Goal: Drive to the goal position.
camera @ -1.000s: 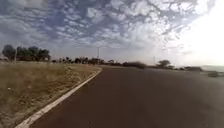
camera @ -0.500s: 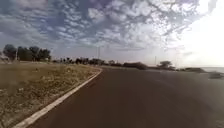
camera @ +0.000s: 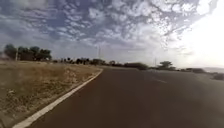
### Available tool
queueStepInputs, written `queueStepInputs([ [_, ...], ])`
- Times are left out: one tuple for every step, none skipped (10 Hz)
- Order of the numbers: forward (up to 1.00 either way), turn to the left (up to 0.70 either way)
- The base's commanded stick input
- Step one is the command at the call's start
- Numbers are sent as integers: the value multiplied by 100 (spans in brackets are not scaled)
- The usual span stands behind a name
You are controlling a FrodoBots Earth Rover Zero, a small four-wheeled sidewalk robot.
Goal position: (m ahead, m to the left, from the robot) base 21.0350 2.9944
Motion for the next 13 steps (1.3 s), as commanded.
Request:
queueStepInputs([
  [60,-11],
  [60,-14],
  [60,-15],
  [60,-15],
  [60,0],
  [60,0],
  [60,0],
  [60,0],
  [60,0],
  [60,0],
  [60,0],
  [60,0],
  [60,0],
])
